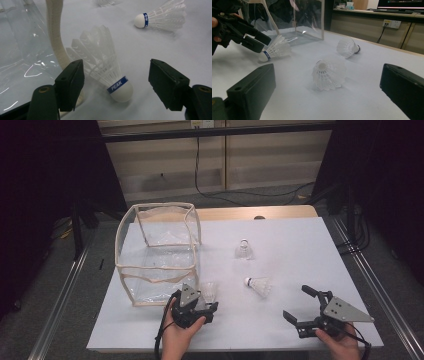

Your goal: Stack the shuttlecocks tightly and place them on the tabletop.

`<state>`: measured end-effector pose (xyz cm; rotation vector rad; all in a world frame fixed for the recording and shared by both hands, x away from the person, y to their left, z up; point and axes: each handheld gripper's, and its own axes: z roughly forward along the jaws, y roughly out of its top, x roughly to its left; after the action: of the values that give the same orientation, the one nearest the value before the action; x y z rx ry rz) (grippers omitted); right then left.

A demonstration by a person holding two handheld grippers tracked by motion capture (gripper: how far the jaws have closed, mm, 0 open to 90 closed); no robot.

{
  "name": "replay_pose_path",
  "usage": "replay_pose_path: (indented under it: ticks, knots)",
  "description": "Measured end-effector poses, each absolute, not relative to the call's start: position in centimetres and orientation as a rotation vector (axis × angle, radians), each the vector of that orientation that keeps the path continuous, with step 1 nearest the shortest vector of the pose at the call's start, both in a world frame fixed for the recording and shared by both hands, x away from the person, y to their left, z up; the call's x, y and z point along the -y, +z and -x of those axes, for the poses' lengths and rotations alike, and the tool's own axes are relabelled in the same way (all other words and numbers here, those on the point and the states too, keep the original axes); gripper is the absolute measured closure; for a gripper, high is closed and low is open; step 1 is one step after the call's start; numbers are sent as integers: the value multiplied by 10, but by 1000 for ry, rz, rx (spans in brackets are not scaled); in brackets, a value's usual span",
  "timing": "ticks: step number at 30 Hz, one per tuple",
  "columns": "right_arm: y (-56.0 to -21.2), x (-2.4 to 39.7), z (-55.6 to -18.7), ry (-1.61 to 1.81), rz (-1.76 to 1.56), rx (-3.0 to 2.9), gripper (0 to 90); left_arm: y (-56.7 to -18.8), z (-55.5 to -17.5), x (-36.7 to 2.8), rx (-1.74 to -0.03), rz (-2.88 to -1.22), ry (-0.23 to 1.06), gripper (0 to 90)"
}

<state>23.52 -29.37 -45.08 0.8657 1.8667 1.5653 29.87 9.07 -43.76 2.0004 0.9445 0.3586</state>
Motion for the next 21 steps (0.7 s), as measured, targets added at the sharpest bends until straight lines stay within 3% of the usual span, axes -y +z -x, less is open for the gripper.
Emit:
replay_pose_path:
  ticks: [5,21]
  knots:
    - [-451,294,-235,1563,-860,-1871,0,-439,-299,-90,-958,-2001,333,353]
    - [-451,294,-235,1565,-867,-1867,0,-436,-302,-85,-1020,-1972,375,400]
